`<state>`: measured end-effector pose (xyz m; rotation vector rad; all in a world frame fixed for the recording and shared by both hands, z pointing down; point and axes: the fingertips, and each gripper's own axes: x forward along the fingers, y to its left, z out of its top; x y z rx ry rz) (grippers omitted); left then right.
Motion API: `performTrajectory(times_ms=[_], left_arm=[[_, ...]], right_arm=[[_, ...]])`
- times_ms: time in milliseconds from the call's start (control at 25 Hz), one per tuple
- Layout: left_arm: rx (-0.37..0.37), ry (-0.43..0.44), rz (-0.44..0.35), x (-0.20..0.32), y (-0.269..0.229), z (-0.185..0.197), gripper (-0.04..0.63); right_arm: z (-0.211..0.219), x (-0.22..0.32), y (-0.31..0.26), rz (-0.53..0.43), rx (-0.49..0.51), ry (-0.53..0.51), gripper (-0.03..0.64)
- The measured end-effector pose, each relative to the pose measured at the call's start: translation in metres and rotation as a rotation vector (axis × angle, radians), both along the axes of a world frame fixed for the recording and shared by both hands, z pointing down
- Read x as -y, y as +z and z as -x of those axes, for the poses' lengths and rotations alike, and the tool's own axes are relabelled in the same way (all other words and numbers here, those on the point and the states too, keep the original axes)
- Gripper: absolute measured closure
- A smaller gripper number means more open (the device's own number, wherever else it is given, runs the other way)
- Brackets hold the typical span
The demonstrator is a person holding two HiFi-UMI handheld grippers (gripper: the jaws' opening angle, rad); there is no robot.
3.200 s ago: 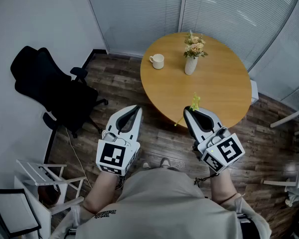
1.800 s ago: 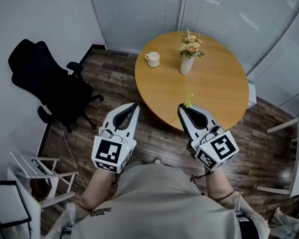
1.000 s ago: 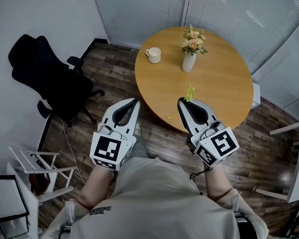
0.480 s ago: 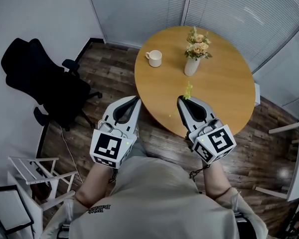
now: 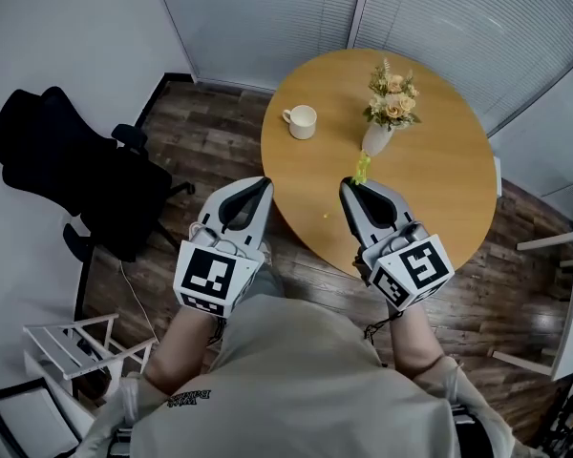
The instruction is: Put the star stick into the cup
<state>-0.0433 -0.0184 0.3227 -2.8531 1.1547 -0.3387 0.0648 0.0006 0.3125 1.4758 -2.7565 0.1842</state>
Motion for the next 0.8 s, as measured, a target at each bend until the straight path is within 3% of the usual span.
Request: performTrajectory(times_ms=[360, 640, 800], left_arm=[[-0.005, 0.059, 0.028, 0.073, 0.003, 0.014, 0.574], [-0.011, 0.145, 0.051, 0.135, 0.006, 0.019, 0.574], [-0.006, 0.178, 0.049, 0.169, 0.006, 0.022, 0.574]], right_arm=[[0.017, 0.072, -0.004, 0.017, -0.005, 0.054, 0.588], [0.019, 0.128, -0.009, 0.012, -0.002, 0.160, 0.588], [0.024, 0.156, -0.010, -0.007, -0.053, 0.201, 0.588]])
